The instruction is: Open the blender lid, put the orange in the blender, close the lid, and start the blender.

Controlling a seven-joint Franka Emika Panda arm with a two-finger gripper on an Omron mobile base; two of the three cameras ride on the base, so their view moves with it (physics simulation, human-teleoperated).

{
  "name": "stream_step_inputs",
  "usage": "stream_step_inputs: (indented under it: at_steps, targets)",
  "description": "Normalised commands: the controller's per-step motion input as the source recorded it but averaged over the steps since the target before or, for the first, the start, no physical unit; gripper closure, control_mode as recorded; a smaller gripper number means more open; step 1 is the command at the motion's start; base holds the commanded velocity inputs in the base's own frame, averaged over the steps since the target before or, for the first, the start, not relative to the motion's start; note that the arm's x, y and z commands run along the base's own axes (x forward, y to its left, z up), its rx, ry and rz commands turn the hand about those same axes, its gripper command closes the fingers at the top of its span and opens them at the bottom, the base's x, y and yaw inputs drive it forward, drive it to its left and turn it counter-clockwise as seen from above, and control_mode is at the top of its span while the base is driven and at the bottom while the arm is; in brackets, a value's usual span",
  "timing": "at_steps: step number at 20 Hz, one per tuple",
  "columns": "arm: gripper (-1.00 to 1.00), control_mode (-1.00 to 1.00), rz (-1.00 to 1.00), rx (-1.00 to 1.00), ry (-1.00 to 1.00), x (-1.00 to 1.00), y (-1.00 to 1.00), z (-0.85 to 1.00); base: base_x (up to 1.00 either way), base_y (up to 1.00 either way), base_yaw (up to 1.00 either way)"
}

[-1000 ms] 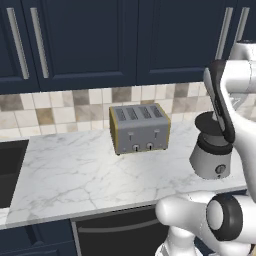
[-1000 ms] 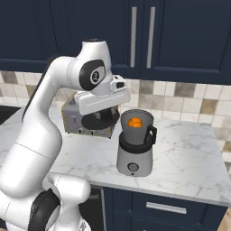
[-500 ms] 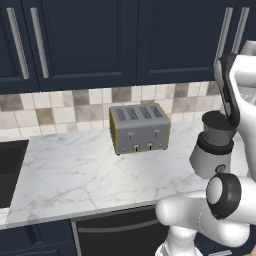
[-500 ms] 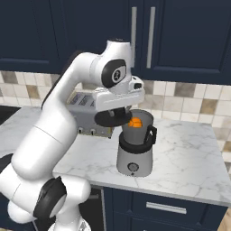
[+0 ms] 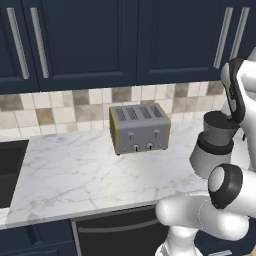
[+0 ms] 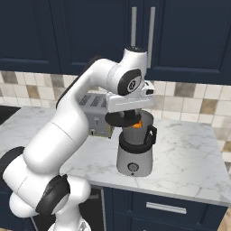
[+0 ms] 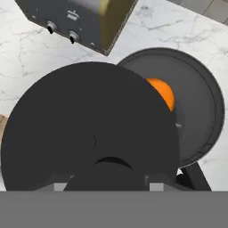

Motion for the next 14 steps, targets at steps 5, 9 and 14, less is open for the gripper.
stream_step_inputs:
  at_steps: [5, 9, 14]
  targets:
    - [1.0, -1.0, -0.04, 0.04, -0.09, 0.15, -0.3, -0.14, 0.0, 0.0, 0.0]
    - [1.0, -1.0, -0.01, 0.05, -0.12, 0.02, -0.24, -0.02, 0.0, 0.0, 0.0]
    - [1.0, -1.0, 0.0, 0.03, -0.06, 0.13, -0.06, 0.0, 0.0, 0.0, 0.0]
